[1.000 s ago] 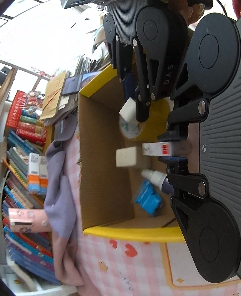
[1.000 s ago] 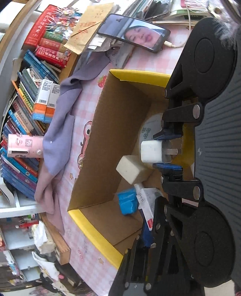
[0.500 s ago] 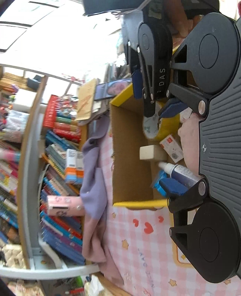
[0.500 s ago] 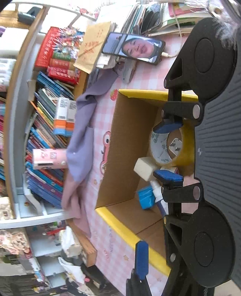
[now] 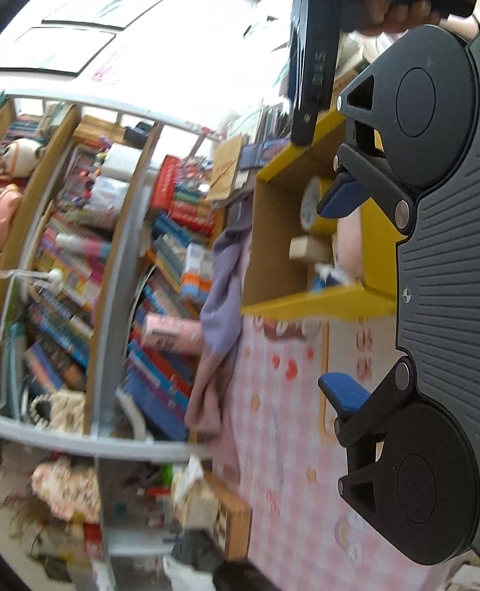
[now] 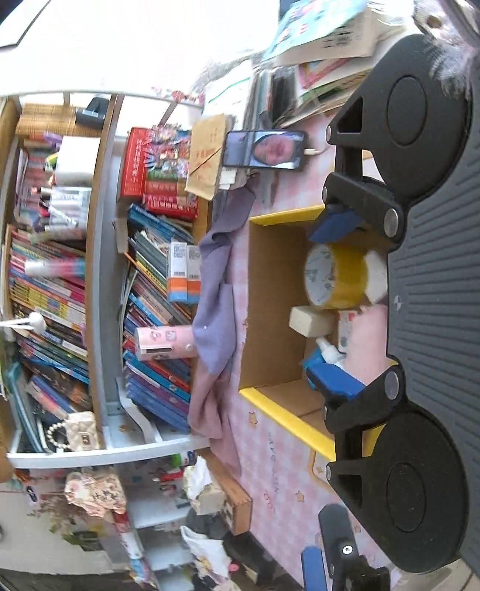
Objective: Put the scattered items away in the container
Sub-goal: 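Lift both open tools out of the box and back away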
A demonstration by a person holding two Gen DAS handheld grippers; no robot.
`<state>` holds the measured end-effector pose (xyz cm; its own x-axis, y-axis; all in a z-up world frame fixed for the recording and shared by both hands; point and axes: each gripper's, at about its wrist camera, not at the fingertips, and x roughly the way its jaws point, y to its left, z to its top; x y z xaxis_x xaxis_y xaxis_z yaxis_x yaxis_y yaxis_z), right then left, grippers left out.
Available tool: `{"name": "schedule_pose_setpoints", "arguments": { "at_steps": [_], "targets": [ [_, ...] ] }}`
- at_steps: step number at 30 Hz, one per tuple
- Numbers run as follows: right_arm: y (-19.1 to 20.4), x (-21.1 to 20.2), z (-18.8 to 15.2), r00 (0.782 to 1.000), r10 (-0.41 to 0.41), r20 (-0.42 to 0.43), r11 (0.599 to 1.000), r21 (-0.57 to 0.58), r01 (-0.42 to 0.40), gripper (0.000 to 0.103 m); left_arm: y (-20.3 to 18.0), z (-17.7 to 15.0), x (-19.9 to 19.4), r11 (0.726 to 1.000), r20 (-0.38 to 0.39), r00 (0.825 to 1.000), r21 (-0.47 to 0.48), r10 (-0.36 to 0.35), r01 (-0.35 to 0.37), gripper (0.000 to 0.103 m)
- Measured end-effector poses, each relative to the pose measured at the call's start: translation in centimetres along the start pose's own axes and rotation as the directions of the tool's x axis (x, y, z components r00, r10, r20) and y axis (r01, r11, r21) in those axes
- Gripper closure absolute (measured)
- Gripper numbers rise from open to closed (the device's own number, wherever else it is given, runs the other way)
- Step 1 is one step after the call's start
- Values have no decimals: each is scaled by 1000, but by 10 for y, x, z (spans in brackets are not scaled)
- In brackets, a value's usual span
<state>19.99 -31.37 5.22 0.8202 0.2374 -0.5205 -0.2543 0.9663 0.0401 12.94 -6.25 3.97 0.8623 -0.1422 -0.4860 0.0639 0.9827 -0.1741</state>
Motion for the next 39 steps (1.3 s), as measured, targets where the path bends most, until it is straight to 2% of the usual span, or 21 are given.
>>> {"name": "schedule_pose_setpoints", "arguments": {
  "at_steps": [7,13,17,32,37,39],
  "targets": [
    [40,-28,-37,999,-36,-9,999,8,36,30,27,-25,-36,998,-28,998,37,55,-54,7],
    [76,-55,-64,999,-47,-5,999,8,47,26,41,-44,-74,992,-14,996,92,89,-88,4],
    [97,-72,-79,999,-49,3,999,-9,49,22,51,-55,-93,990,-14,994,94,109,-108,3],
    [135,-112,-119,998,-52,-30,998,29,53,10,72,-87,-124,983,-59,986,110,155,-148,1],
    [144,-117,-127,997,-63,-50,998,21,65,9,72,-93,-131,983,-73,987,124,145,-136,0],
    [146,-120,-128,996,-69,-51,997,17,70,5,73,-95,-133,984,-73,987,119,141,-132,0]
  ]
}}
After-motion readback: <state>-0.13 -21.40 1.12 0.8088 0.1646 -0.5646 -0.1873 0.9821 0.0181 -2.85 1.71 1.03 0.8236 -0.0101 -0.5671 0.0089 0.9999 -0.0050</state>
